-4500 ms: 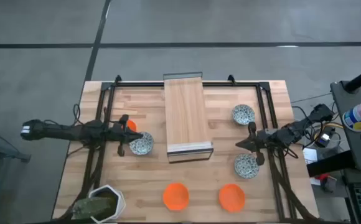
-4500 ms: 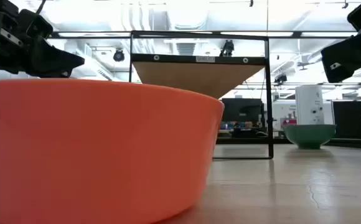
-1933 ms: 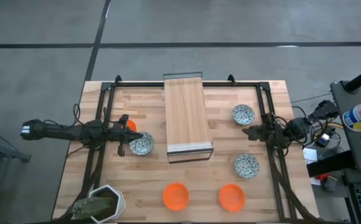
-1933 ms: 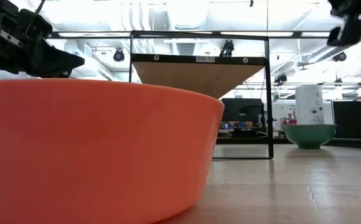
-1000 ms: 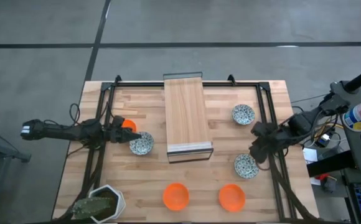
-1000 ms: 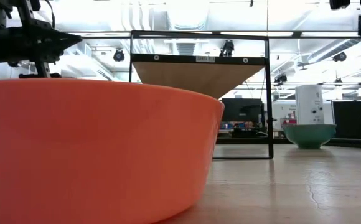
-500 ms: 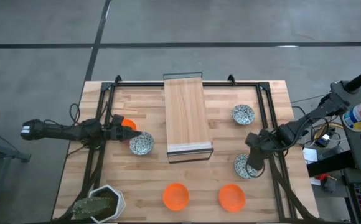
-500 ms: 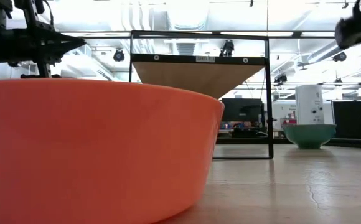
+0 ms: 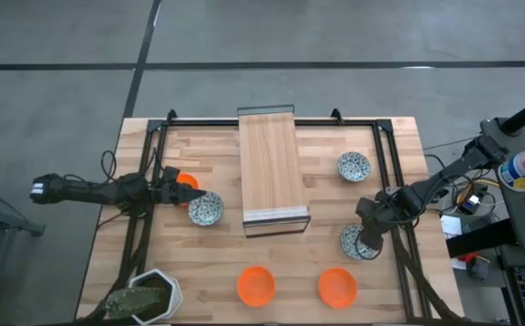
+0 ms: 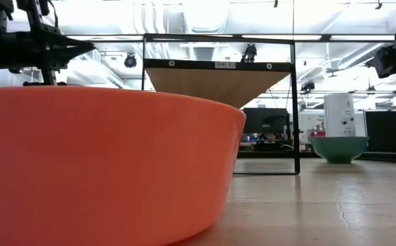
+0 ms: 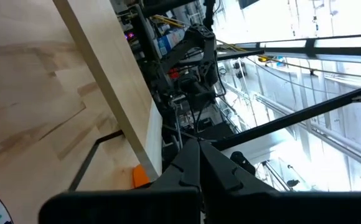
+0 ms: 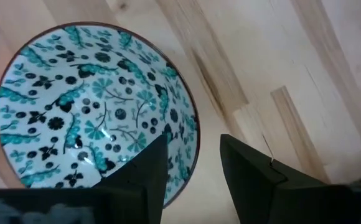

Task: Pick & Place Mini bowls
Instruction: Put the bottom blue bowl on the shelf

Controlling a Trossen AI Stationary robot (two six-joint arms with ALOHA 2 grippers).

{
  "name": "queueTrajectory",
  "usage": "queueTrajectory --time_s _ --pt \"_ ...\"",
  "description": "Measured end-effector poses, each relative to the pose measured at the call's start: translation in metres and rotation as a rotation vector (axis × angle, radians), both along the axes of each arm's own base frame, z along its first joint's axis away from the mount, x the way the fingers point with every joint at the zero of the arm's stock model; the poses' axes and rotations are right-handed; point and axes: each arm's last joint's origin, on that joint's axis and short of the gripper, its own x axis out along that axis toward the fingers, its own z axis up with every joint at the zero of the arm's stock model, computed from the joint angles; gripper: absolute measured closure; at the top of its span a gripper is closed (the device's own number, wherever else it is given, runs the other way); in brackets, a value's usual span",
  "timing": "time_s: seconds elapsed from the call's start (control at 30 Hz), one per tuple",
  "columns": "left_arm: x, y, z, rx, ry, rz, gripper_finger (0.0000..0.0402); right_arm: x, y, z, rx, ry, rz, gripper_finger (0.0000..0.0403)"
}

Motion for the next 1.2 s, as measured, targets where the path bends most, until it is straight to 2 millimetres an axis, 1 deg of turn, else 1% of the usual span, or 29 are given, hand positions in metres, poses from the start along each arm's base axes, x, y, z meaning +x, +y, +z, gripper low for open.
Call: queueTrajectory --time_s 0.17,0.33,0.4,0.5,0.67,0.8,0.93,1.0,1.13,1.2 --pt "0.000 0.000 0.002 0.006 -0.009 0.006 0.0401 -0.001 -0.001 -0.009 0.000 -0.003 -0.001 0.0260" --pt "0.000 0.000 0.003 -0.008 -0.011 0.005 0.0401 -0.003 -0.001 -0.017 0.011 0.007 -0.027 0.0274" --pt "0.000 0.000 0.003 -0.033 -0.012 0.002 0.0401 -0.003 -0.001 -0.018 0.024 0.013 -0.031 0.0285" --pt "0.000 0.000 0.003 -0.040 -0.012 0.002 0.0401 -0.003 -0.001 -0.018 0.031 0.015 -0.031 0.0314" --pt "0.000 0.001 0.003 -0.041 -0.012 0.024 0.0401 -0.003 0.000 -0.017 0.063 0.017 -0.049 0.0380" --pt "0.000 0.001 0.003 -0.048 -0.012 0.025 0.0401 -0.002 0.001 -0.015 0.102 0.013 -0.099 0.0387" --pt "0.000 0.001 0.003 -0.048 -0.012 0.028 0.0401 0.000 0.003 -0.004 0.122 0.006 -0.127 0.0391" --pt "0.000 0.001 0.003 -0.049 -0.011 0.028 0.0401 0.004 0.004 0.006 0.155 -0.017 -0.146 0.0391" --pt "0.000 0.001 0.002 -0.050 -0.010 0.028 0.0401 0.005 0.004 0.024 0.179 0.008 -0.199 0.0391" --pt "0.000 0.001 0.003 -0.051 -0.012 0.028 0.0401 0.007 0.002 0.038 0.188 0.000 -0.237 0.0391"
